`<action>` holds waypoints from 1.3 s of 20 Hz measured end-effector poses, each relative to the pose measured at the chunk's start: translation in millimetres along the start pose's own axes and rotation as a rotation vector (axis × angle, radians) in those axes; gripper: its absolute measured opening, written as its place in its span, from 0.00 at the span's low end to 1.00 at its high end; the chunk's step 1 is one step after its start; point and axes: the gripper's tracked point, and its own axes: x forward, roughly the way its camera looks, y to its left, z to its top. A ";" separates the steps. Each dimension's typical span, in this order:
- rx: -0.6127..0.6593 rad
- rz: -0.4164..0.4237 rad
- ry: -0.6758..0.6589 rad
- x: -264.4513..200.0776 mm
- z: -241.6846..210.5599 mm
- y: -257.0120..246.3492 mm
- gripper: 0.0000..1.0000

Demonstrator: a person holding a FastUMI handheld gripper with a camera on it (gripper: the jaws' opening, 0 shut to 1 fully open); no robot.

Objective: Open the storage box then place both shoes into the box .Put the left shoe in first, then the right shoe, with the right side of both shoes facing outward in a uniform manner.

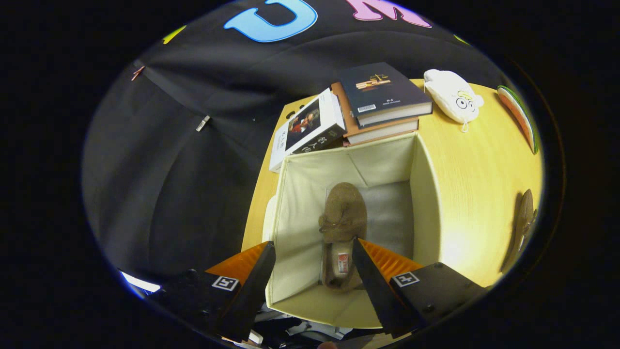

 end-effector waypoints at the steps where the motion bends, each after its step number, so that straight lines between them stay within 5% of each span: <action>1: -0.007 -0.002 -0.015 -7.7 3.8 -5.1 0.98; 13: -0.081 0.042 -0.180 -103.9 36.6 -63.4 0.98; 20: -0.129 -0.091 -0.272 -198.4 47.6 -209.1 0.99; 26: -0.094 -0.248 -0.207 -220.3 -3.1 -337.9 0.99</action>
